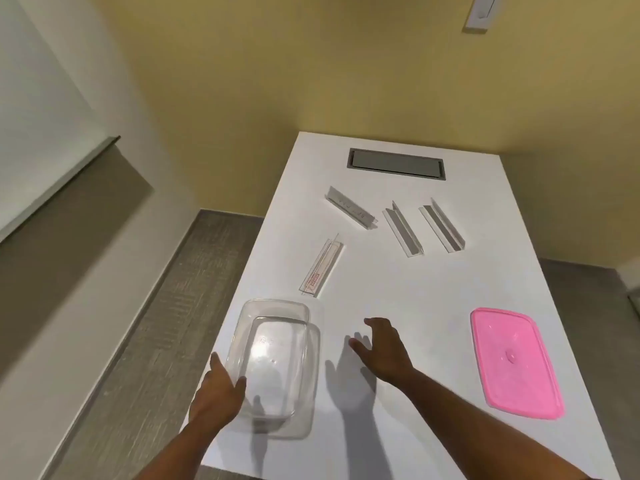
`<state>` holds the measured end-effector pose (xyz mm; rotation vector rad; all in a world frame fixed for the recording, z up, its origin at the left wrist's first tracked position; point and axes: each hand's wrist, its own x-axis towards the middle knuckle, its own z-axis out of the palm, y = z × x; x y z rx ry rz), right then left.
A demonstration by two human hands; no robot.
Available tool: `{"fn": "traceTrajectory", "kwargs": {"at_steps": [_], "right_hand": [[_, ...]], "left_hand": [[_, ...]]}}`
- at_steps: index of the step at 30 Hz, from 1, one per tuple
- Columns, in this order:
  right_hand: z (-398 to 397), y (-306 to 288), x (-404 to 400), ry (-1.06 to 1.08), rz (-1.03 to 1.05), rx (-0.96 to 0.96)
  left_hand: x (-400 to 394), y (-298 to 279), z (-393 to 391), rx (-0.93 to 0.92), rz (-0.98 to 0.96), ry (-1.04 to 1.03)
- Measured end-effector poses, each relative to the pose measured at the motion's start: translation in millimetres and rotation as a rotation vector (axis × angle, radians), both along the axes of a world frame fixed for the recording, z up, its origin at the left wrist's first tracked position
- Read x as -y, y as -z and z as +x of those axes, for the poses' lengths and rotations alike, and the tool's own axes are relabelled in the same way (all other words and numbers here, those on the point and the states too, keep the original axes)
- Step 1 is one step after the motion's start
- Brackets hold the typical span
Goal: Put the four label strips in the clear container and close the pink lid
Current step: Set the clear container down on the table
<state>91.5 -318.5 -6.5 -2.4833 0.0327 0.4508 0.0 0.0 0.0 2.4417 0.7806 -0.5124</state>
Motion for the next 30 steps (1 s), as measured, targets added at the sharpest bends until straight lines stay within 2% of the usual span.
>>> {"fn": "traceTrajectory", "kwargs": {"at_steps": [8,17,21,25,28,30], "right_hand": [[-3,10,-48,0.109,0.166,-0.154],[8,-9,-42,0.276,0.366,-0.122],[7,-26,-12,0.272,0.332,-0.069],[3,-39,25,0.216,0.191,-0.062],[-8,-40,53,0.170,0.118,-0.037],[-18,-41,72,0.222,0.112,-0.025]], "left_hand": [[-15,8,-3,0.054,-0.039,-0.003],[-15,2,32,0.131,-0.006,0.228],[10,-7,52,0.207,-0.027,0.371],[46,-15,67,0.278,-0.066,0.505],[76,-17,73,0.311,-0.152,0.497],[96,-16,74,0.346,-0.256,0.433]]}}
